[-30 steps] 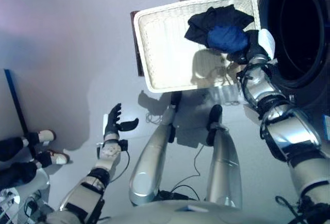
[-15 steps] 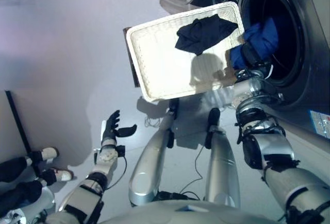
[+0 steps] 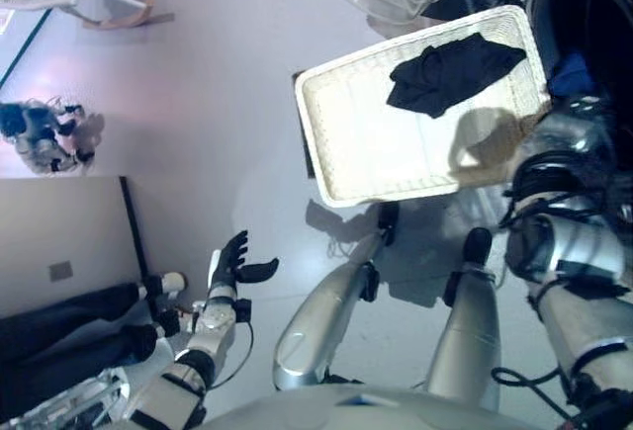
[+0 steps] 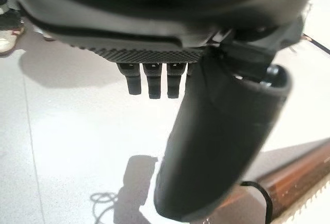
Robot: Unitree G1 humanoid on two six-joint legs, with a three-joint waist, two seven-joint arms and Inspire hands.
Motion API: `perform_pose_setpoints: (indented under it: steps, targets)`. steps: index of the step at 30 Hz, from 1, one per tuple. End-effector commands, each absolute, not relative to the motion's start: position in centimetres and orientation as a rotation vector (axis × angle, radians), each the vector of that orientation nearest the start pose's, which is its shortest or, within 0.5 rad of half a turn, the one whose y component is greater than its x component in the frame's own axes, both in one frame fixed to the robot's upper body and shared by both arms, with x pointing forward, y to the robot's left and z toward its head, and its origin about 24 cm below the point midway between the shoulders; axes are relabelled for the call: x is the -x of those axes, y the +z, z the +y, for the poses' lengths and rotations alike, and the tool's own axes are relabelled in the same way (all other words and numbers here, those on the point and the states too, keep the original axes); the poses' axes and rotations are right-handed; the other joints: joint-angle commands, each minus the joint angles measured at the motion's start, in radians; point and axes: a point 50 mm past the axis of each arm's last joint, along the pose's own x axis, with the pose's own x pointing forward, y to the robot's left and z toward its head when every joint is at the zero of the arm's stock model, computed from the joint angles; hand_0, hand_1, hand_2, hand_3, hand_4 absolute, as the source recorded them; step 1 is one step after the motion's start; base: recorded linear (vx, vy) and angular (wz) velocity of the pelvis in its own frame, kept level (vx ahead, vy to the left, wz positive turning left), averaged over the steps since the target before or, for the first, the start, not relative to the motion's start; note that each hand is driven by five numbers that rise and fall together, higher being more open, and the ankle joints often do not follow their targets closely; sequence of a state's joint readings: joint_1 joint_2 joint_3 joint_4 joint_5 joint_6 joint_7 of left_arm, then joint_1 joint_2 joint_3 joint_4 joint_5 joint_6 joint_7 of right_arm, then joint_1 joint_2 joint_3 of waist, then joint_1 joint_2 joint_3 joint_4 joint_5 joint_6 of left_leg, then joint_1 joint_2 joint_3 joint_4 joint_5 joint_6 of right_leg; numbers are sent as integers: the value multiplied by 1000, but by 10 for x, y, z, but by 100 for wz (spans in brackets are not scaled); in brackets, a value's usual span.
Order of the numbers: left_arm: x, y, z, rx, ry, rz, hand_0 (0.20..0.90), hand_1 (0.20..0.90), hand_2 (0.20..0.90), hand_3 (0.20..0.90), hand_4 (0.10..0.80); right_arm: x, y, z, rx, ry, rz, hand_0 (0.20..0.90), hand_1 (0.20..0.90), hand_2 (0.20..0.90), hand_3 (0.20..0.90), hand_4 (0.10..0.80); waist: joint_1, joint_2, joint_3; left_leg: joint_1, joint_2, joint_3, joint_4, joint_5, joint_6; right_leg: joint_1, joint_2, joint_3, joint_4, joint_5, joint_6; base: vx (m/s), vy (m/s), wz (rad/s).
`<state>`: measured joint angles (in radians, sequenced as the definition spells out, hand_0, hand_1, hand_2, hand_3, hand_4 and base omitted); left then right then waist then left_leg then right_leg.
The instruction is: Pick up the clothes and place them into the washing machine
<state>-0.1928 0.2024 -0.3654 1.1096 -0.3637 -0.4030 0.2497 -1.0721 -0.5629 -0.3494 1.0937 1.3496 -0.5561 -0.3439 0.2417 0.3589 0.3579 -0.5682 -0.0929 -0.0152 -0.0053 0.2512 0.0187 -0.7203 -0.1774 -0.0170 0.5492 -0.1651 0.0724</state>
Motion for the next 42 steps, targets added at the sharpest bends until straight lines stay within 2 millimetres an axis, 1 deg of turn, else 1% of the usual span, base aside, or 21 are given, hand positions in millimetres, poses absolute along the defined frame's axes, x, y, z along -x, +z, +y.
perform_pose_setpoints:
  steps: [1, 2, 3, 7, 8, 9, 10, 12, 13, 14, 15, 16, 17, 18, 19, 24, 27, 35, 38, 40, 42]
  targets:
    - [-197, -110, 212, -206, 234, 561, 900, 900, 900, 900, 800, -337, 265, -372, -1159, -818, -880, 300, 300, 300, 300, 400, 12, -3, -54, -35, -43, 34, 86, -111, -58, 101, -29, 51, -183, 110, 12, 108, 13, 13]
    - [-196, -110, 214, -206, 242, 564, 900, 900, 900, 900, 800, -334, 271, -375, -1147, -818, -899, 300, 300, 300, 300, 400, 14, -2, -58, -36, -42, 34, 85, -107, -57, 100, -27, 51, -185, 116, 11, 95, 4, 4]
    - [-193, -111, 218, -205, 253, 572, 900, 900, 900, 900, 800, -327, 285, -381, -1117, -810, -944, 300, 300, 300, 300, 400, 14, -10, -66, -33, -46, 35, 86, -116, -57, 104, -31, 49, -184, 107, 11, 118, 7, 1]
    - [-194, -109, 223, -200, 263, 561, 900, 900, 900, 900, 800, -313, 315, -392, -987, -815, -998, 300, 300, 300, 300, 400, 14, -21, -80, -35, -45, 33, 83, -117, -59, 106, -31, 47, -189, 105, 11, 80, 0, 2]
    - [-195, -109, 222, -197, 262, 560, 900, 900, 900, 900, 800, -313, 317, -391, -982, -817, -998, 300, 300, 300, 300, 400, 14, -19, -80, -36, -45, 33, 83, -118, -59, 105, -31, 47, -189, 105, 11, 60, -3, 4]
    - [-196, -108, 224, -203, 266, 557, 900, 900, 900, 900, 800, -310, 328, -392, -873, -827, -987, 300, 300, 300, 300, 400, 8, -30, -78, -35, -45, 33, 82, -118, -58, 108, -32, 47, -193, 106, 11, 35, -1, 5]
    - [-196, -108, 223, -199, 266, 556, 900, 900, 900, 900, 800, -311, 330, -391, -870, -827, -988, 300, 300, 300, 300, 400, 8, -27, -77, -36, -43, 34, 82, -117, -58, 108, -31, 47, -195, 109, 11, 22, -2, 5]
    - [-197, -106, 227, -210, 278, 548, 900, 900, 900, 900, 800, -304, 343, -395, -712, -878, -966, 300, 300, 300, 300, 400, 1, -41, -72, -40, -43, 34, 87, -122, -57, 108, -28, 43, -195, 109, 10, 35, -11, 6]
    - [-198, -106, 227, -207, 277, 547, 900, 900, 900, 900, 800, -305, 344, -394, -709, -879, -966, 300, 300, 300, 300, 400, 1, -39, -71, -42, -42, 34, 88, -121, -57, 108, -27, 43, -196, 111, 10, 35, -6, 7]
    - [-197, -105, 227, -209, 279, 545, 900, 900, 900, 900, 800, -302, 347, -395, -668, -902, -958, 406, 406, 406, 406, 471, 0, -38, -68, -46, -40, 34, 89, -116, -57, 104, -24, 43, -196, 119, 9, 24, 6, 7]
    - [-196, -105, 231, -221, 292, 541, 900, 900, 900, 900, 800, -296, 353, -398, -541, -968, -946, 836, 836, 836, 836, 758, -5, -45, -65, -49, -41, 33, 93, -121, -58, 105, -25, 42, -192, 110, 9, 28, 1, 6]
    - [-197, -104, 233, -227, 297, 533, 900, 900, 900, 900, 800, -294, 354, -400, -471, -1006, -926, 900, 900, 900, 900, 800, -6, -49, -63, -52, -42, 33, 94, -121, -58, 106, -26, 40, -191, 111, 8, 47, -2, 5]
    - [-197, -103, 234, -231, 302, 528, 900, 900, 900, 900, 800, -294, 355, -401, -451, -1023, -919, 900, 900, 900, 900, 800, -7, -49, -60, -55, -42, 32, 96, -120, -58, 105, -25, 38, -190, 113, 8, 16, -1, 7]
    - [-225, -90, 221, -237, 295, 469, 900, 900, 900, 900, 800, -303, 350, -391, -452, -1012, -896, 900, 900, 900, 900, 800, -20, -54, -60, -58, -40, 31, 97, -120, -58, 104, -20, 40, -193, 116, 6, 19, 5, 6]
    - [-234, -85, 217, -236, 282, 441, 900, 900, 900, 900, 800, -305, 350, -391, -479, -1007, -881, 900, 900, 900, 900, 800, -25, -54, -56, -60, -40, 31, 97, -121, -58, 104, -17, 40, -195, 115, 7, 22, 6, 4]
    - [-220, -91, 218, -216, 274, 451, 900, 900, 900, 900, 800, -300, 343, -403, -503, -1041, -846, 900, 900, 900, 900, 800, -11, -57, -58, -60, -42, 22, 103, -126, -53, 119, -16, 35, -202, 110, 6, 3, 3, 1]
    - [-216, -92, 219, -209, 268, 447, 900, 900, 900, 900, 800, -298, 338, -409, -543, -1036, -843, 900, 900, 900, 900, 800, -3, -58, -58, -57, -43, 17, 102, -126, -52, 122, -16, 32, -203, 111, 5, -2, 7, 1]
    - [-212, -92, 225, -201, 277, 450, 900, 900, 900, 900, 800, -303, 322, -410, -618, -1011, -825, 900, 900, 900, 900, 800, 7, -54, -56, -51, -44, 16, 98, -120, -50, 125, -12, 31, -206, 118, 4, -3, 4, 1]
    - [-214, -90, 227, -190, 283, 443, 900, 900, 900, 900, 800, -316, 305, -399, -771, -940, -824, 900, 900, 900, 900, 800, 9, -52, -49, -47, -45, 16, 98, -120, -48, 132, -12, 33, -212, 121, 5, -12, 5, 1]
    - [-215, -90, 227, -186, 271, 443, 900, 900, 900, 900, 800, -332, 279, -386, -959, -851, -802, 900, 900, 900, 900, 800, 12, -52, -50, -43, -45, 15, 98, -123, -47, 138, -11, 33, -214, 119, 5, 0, 0, 0]
    - [-217, -89, 228, -176, 272, 439, 900, 900, 900, 900, 800, -349, 256, -366, -1080, -769, -759, 900, 900, 900, 900, 800, 18, -55, -54, -37, -46, 16, 100, -127, -43, 143, -10, 34, -216, 119, 5, 0, 0, 0]
